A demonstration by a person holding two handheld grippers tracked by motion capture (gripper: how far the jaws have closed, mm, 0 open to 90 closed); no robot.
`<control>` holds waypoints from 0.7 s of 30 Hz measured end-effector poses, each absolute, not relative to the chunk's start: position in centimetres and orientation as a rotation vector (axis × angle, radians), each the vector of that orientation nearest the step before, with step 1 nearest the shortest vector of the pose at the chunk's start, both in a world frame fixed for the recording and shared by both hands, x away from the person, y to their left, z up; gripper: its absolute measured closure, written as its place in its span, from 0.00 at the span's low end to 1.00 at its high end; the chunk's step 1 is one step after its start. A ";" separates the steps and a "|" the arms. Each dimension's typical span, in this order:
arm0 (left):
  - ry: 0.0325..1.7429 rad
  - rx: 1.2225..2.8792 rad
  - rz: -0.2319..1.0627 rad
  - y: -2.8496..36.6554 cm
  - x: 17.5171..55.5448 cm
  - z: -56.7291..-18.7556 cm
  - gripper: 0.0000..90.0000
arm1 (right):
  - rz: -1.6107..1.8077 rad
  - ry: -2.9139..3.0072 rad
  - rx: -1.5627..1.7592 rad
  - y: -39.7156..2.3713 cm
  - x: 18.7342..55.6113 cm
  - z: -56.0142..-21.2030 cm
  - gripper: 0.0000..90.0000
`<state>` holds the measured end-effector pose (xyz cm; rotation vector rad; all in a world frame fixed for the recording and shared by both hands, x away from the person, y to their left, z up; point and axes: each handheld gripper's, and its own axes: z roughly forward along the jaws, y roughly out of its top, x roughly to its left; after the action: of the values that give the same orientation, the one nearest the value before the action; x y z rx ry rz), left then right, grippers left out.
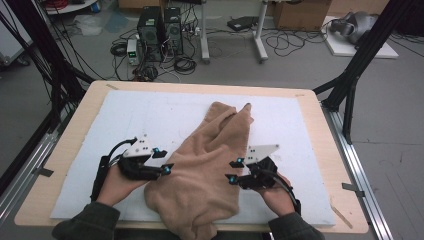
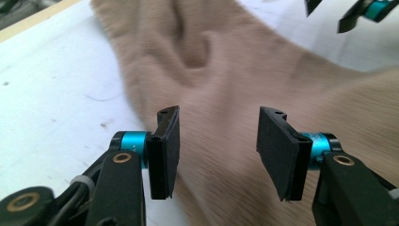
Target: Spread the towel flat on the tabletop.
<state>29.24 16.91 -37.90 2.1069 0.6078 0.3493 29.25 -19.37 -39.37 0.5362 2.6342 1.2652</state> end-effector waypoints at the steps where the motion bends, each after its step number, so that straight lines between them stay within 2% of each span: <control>1: 0.628 2.111 0.345 16.8 30.2 -38.2 0.55 | 1.248 2.623 0.549 -19.3 30.1 -39.5 0.60; 2: 0.679 2.124 0.308 16.6 32.1 -39.2 0.55 | 1.205 2.620 0.569 -19.2 30.8 -39.6 0.59; 4: 0.705 2.134 0.282 16.5 32.9 -39.8 0.55 | 1.160 2.622 0.593 -19.0 32.2 -40.2 0.59; 5: 0.742 2.147 0.209 16.3 34.3 -41.1 0.55 | 1.141 2.632 0.608 -18.9 32.7 -40.6 0.59; 6: 0.745 2.167 0.194 16.1 34.7 -41.6 0.56 | 1.109 2.636 0.632 -18.8 33.2 -41.0 0.59; 8: 0.743 2.187 0.145 15.7 35.4 -42.5 0.59 | 1.066 2.661 0.676 -18.6 33.9 -41.9 0.59; 10: 0.746 2.197 0.146 15.5 35.5 -42.9 0.67 | 1.006 2.690 0.684 -18.1 34.3 -42.6 0.63; 11: 0.739 2.215 0.143 15.3 35.6 -43.1 0.67 | 1.006 2.690 0.684 -18.1 34.3 -42.6 0.63; 12: 0.736 2.218 0.133 15.1 35.6 -43.3 0.75 | 0.959 2.735 0.657 -17.5 34.4 -43.3 0.70; 15: 0.734 2.226 0.151 15.1 35.5 -43.3 0.86 | 1.001 2.750 0.665 -17.6 34.5 -43.4 0.79; 16: 0.737 2.229 0.160 15.1 35.4 -43.3 0.88 | 1.013 2.754 0.650 -17.6 34.6 -43.5 0.83; 17: 0.743 2.229 0.164 15.1 35.4 -43.2 0.88 | 1.013 2.754 0.650 -17.6 34.6 -43.5 0.83; 18: 0.753 2.231 0.182 15.0 35.2 -43.1 0.91 | 1.039 2.781 0.639 -17.7 34.6 -43.5 0.93; 21: 0.753 2.242 0.248 15.4 34.4 -42.7 0.92 | 1.031 2.783 0.614 -17.7 34.5 -43.4 0.95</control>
<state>34.38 15.36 -42.73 2.2417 0.7526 0.2484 34.53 -17.66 -43.41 0.6140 2.7830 1.0310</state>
